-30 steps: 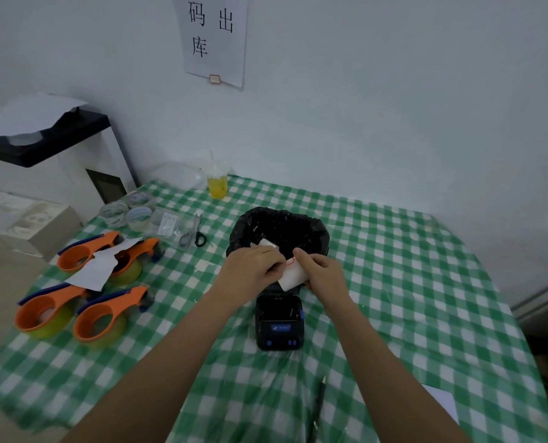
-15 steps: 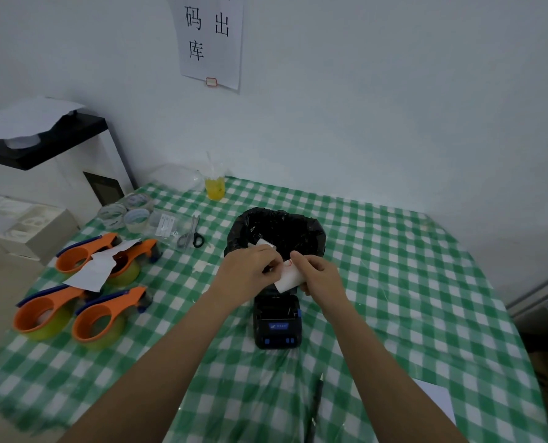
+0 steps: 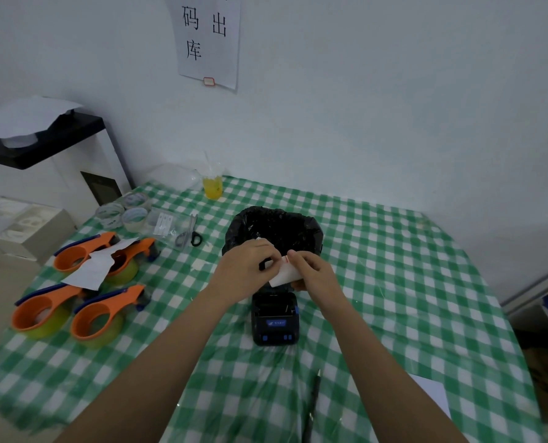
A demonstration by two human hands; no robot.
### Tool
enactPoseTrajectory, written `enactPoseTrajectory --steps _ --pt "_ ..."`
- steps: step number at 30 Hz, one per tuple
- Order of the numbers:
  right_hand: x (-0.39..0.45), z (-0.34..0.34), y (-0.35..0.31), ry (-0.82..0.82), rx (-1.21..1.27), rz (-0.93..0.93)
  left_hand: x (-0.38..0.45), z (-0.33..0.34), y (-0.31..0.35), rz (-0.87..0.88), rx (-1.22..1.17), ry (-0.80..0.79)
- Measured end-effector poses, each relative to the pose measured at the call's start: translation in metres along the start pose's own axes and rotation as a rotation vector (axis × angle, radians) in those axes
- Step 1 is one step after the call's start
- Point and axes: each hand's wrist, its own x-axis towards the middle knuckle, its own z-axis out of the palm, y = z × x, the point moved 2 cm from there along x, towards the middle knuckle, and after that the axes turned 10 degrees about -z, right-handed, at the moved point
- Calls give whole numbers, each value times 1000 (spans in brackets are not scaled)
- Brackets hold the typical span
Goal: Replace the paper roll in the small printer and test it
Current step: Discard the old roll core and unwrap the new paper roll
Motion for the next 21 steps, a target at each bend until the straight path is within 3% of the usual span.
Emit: enactPoseTrajectory --steps 4,11,21 --pt "-1 1 0 -10 54 -6 -2 -2 0 -82 -137 -19" --pt "-5 0 1 -34 95 1 -3 -4 8 125 102 30" --pt "-8 2 0 -46 129 -12 -5 -4 2 -108 -189 -33"
